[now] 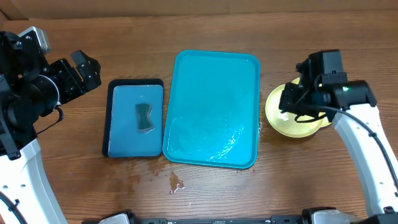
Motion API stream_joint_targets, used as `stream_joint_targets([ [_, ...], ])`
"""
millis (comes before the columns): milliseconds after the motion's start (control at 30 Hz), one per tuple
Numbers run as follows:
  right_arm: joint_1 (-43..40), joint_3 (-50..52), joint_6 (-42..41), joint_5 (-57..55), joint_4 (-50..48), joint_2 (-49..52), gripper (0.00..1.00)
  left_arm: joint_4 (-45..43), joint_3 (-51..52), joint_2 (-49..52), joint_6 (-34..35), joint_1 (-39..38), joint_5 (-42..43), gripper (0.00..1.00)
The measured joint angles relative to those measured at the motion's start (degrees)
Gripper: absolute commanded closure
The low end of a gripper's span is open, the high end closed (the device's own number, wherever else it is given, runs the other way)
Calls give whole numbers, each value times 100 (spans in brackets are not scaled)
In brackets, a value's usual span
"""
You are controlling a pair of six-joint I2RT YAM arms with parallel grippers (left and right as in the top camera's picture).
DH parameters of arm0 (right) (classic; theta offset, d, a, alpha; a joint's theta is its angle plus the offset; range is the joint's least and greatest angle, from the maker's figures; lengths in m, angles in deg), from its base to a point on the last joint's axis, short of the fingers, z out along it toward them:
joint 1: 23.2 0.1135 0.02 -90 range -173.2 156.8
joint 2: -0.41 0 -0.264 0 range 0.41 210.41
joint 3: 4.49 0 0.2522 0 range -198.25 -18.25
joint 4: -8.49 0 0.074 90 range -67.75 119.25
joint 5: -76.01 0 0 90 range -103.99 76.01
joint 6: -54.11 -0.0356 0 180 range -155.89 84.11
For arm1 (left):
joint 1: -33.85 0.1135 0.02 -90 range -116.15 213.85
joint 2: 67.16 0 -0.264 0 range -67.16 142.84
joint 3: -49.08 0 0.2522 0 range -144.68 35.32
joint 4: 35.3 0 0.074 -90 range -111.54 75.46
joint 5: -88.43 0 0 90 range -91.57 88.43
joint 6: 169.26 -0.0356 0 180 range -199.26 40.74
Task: Clean dirty plates on tray and stack at the side
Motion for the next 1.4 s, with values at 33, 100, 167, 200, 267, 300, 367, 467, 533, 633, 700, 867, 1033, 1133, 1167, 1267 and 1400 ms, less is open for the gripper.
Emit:
stream_joint_targets([
  [33,83,63,-2,20,-42,66,96,-2,0,0,0,0,-2,0],
  [100,234,297,0,9,-208,264,96,-2,0,0,0,0,-2,0],
  [167,378,599,4,-85,-459,511,96,-2,0,0,0,0,0,0],
  [200,437,737,0,-146,-584,621,96,0,0,0,0,0,-2,0],
  [267,573,1073,4,-323,-968,820,96,0,0,0,0,0,-2,0],
  [300,612,1196,0,-391,-1156,866,96,-2,0,0,0,0,0,0],
  [367,682,1429,-2,-520,-1528,931,96,-2,0,0,0,0,-4,0],
  [467,752,1711,-2,-855,-1989,1060,96,-2,0,0,0,0,-2,0],
  [533,774,1805,-133,-1333,-2020,1200,96,-2,0,0,0,0,-2,0],
  [633,737,1814,-382,-1832,-1978,1252,96,-2,0,0,0,0,-2,0],
  [700,647,1810,-538,-2072,-2002,1252,96,-2,0,0,0,0,0,0],
  [867,472,1624,-623,-2129,-1694,1252,96,0,0,0,0,0,0,0],
  [1033,570,994,-597,-1867,-960,1185,96,0,0,0,0,0,-2,0],
  [1133,715,586,-592,-1725,-682,820,93,-2,0,0,0,0,0,0],
  [1167,769,470,-562,-1685,-660,638,93,-2,0,0,0,0,-2,0],
  [1267,911,214,-306,-1427,-732,-22,93,0,0,0,0,0,-2,1],
  [1400,914,240,-175,-1436,-765,-415,93,-2,0,0,0,0,0,0],
])
